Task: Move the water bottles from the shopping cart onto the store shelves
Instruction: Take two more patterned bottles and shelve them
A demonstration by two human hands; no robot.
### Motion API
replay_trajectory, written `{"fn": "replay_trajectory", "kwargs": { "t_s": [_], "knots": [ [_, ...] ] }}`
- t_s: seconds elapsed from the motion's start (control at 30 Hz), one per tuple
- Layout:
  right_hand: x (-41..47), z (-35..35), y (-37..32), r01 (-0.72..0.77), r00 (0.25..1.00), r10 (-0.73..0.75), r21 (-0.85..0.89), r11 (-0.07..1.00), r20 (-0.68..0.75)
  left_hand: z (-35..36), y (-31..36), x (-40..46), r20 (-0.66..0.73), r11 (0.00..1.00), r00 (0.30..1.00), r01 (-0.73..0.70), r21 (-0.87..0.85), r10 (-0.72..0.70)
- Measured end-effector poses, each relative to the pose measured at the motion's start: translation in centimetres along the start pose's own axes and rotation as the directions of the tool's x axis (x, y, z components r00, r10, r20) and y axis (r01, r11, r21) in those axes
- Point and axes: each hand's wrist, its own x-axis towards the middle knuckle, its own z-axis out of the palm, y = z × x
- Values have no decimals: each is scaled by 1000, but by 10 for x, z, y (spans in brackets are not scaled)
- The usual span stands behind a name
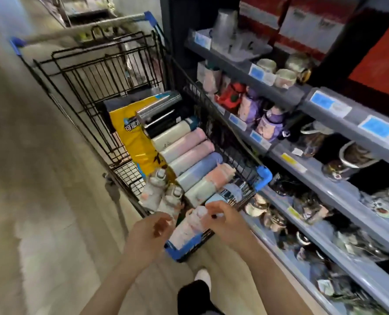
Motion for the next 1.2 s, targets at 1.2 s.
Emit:
{"fn": "replay_trajectory", "kwargs": {
  "t_s": [1.2],
  "knots": [
    [195, 195, -19, -751, 658, 707, -166, 639, -259, 0, -103, 290, 489, 686, 602, 728, -9, -632]
  ]
}}
